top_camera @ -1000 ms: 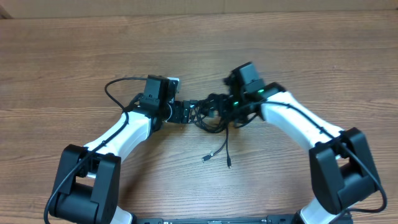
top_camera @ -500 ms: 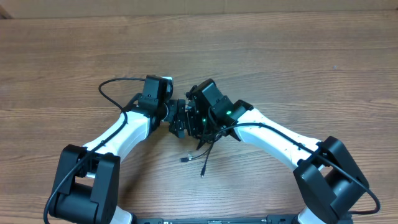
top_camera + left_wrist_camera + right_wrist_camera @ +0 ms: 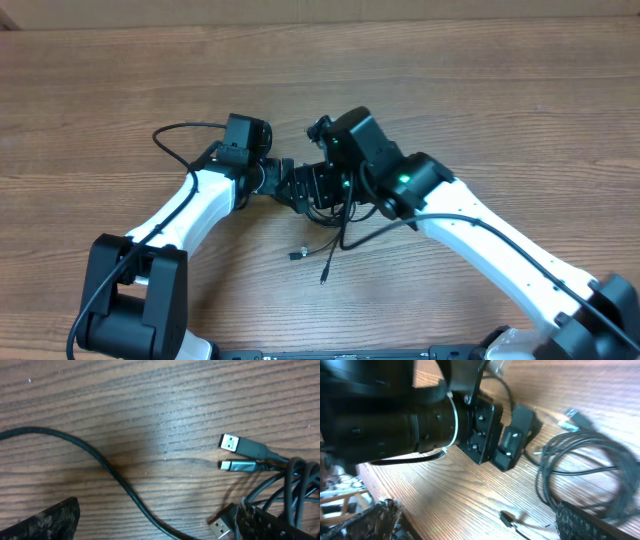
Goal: Untangle cables
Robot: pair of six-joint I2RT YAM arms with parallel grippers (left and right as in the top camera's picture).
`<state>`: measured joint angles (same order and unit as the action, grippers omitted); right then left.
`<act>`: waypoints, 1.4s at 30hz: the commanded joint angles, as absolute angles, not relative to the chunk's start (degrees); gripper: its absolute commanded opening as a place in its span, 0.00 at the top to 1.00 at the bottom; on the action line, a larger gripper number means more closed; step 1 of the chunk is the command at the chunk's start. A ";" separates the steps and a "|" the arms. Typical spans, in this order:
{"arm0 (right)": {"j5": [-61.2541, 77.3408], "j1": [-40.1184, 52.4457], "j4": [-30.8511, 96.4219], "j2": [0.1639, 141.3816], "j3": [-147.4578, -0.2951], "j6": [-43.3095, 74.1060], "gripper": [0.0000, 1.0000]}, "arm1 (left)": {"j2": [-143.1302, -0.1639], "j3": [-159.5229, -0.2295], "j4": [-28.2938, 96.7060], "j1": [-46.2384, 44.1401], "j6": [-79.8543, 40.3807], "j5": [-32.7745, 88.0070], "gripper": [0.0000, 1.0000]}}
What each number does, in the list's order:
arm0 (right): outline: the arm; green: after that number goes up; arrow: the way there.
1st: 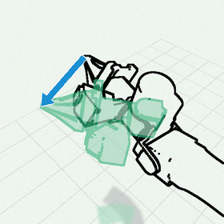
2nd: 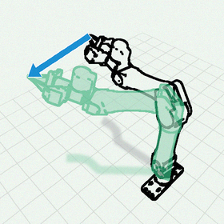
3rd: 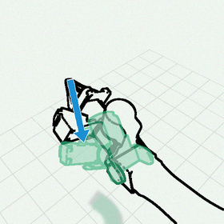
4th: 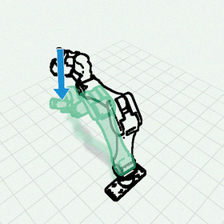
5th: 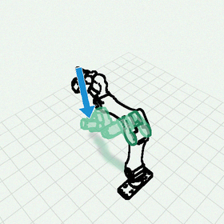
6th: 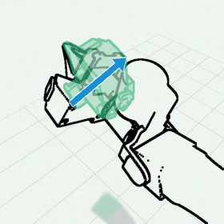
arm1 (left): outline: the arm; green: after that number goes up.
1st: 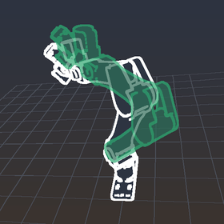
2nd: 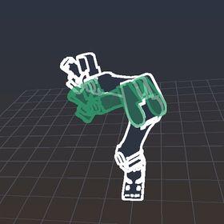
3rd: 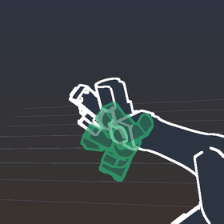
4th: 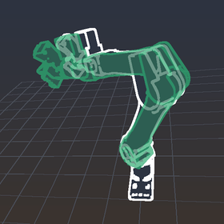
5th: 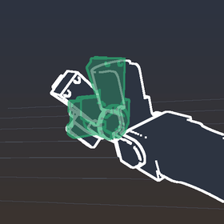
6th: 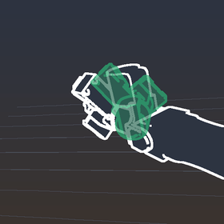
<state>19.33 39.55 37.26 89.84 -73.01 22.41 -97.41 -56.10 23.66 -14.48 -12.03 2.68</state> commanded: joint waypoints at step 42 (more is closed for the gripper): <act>11.68 17.04 38.39 90.15 -51.57 29.06 0.00 | -93.54 -61.69 23.22 -29.06 -11.55 12.58 0.00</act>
<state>10.09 16.71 41.47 90.02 -54.30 26.02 -91.31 -62.22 25.02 -28.80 -12.29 14.15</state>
